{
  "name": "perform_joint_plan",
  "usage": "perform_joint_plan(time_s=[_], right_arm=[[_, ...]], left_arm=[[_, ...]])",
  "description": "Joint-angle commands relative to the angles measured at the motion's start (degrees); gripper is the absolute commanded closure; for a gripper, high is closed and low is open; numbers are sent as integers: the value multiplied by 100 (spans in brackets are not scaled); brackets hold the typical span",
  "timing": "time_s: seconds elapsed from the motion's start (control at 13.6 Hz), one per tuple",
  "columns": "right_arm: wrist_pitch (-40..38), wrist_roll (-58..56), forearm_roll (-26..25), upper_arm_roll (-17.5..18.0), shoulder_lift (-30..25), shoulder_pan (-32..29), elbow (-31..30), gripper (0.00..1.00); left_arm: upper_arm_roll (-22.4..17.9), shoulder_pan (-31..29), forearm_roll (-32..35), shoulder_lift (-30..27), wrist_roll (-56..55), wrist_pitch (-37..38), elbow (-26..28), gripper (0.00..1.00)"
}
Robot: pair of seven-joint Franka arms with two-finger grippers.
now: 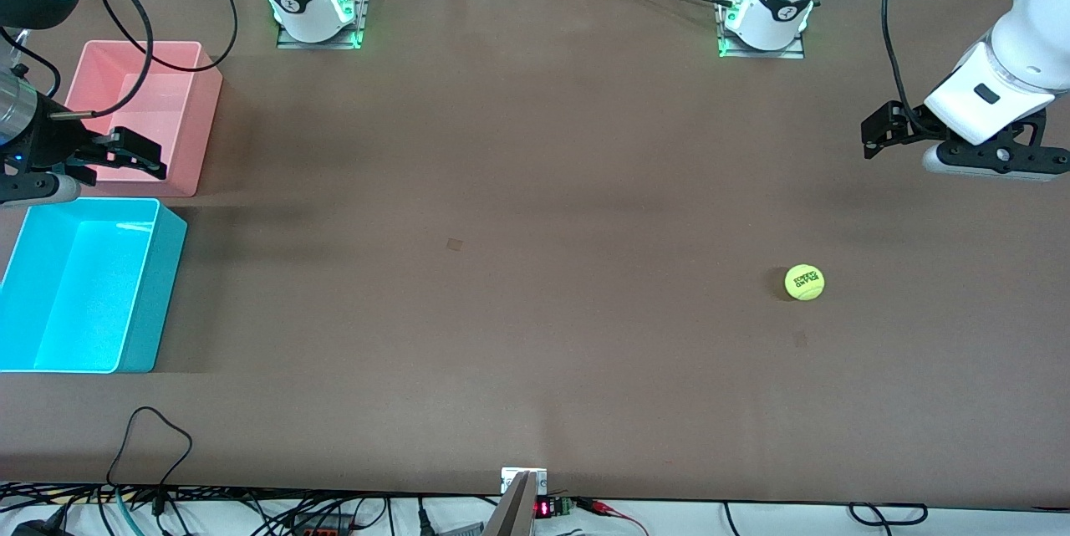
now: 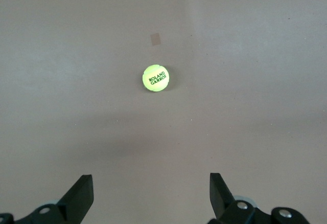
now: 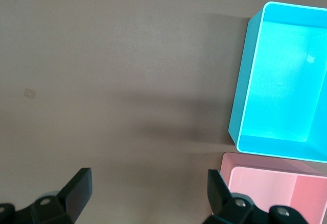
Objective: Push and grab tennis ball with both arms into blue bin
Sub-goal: 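Lower the left gripper toward the table beside the tennis ball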
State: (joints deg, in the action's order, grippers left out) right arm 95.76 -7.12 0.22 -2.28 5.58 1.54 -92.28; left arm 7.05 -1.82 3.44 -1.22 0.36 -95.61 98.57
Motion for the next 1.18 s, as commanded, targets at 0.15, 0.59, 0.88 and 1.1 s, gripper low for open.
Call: perform_joint_plan(time_s=[0.15, 0.59, 0.88, 1.1], right_arm=[[48, 53, -57, 35, -40, -31, -62, 0], [40, 61, -31, 43, 13, -22, -44, 0], [13, 61, -31, 43, 57, -5, -36, 0], [-4, 70, -31, 43, 66, -5, -36, 0]], left_arm=[[34, -46, -54, 130, 26, 175, -250, 0], [78, -28, -54, 254, -255, 606, -241, 0], [104, 24, -54, 253, -238, 597, -303, 0], [104, -2, -80, 376, -1, 667, -364, 0]])
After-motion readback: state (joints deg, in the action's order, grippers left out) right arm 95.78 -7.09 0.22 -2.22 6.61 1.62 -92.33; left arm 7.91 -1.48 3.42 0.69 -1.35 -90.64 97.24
